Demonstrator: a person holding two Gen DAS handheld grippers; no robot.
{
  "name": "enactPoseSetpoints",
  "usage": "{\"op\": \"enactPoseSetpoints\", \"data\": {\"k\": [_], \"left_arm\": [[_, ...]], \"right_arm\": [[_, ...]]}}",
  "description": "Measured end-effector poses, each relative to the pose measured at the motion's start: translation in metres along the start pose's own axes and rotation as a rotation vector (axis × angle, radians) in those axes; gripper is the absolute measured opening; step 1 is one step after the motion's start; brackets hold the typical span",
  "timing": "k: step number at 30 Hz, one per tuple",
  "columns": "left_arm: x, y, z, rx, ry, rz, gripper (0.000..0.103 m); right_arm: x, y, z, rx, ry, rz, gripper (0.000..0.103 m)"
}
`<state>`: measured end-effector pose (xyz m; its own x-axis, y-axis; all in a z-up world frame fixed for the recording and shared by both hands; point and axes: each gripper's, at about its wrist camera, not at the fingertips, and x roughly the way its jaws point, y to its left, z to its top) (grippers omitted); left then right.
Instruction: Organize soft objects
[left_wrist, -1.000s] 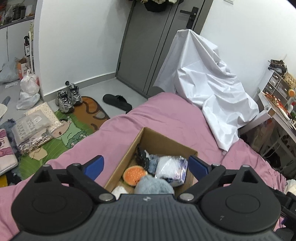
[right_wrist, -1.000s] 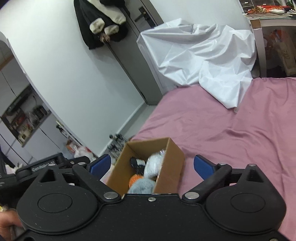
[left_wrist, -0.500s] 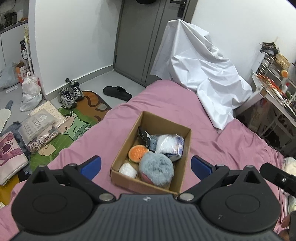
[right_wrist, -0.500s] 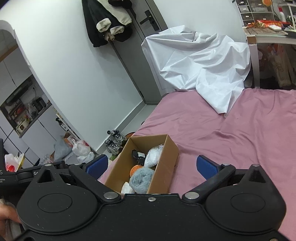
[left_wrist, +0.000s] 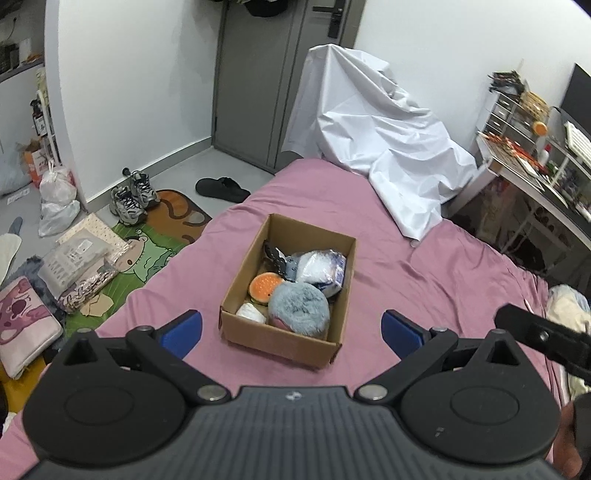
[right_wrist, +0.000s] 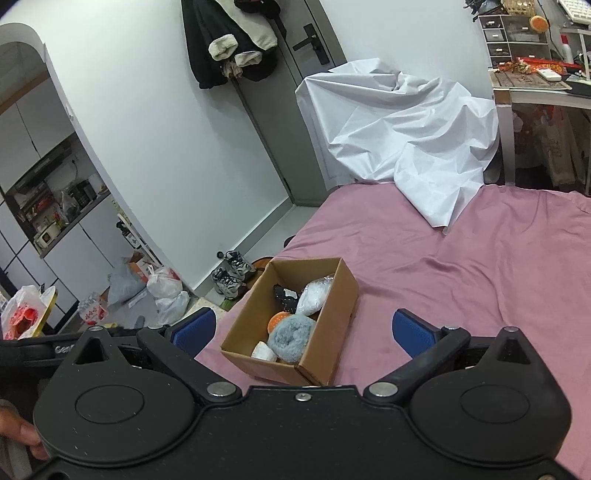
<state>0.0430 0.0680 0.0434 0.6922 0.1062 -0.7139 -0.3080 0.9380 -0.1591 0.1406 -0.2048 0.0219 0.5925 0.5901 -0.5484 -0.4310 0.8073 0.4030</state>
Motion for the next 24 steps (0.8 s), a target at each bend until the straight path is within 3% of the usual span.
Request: {"op": "enactPoseSetpoints", "data": {"k": [24], "left_arm": [[-0.022,0.005,-0.036,0.066,-0.018,0.004,0.102]], "right_arm": [[-0.026,0.003,-0.033,-0.033,0.034,-0.041,0.103]]}}
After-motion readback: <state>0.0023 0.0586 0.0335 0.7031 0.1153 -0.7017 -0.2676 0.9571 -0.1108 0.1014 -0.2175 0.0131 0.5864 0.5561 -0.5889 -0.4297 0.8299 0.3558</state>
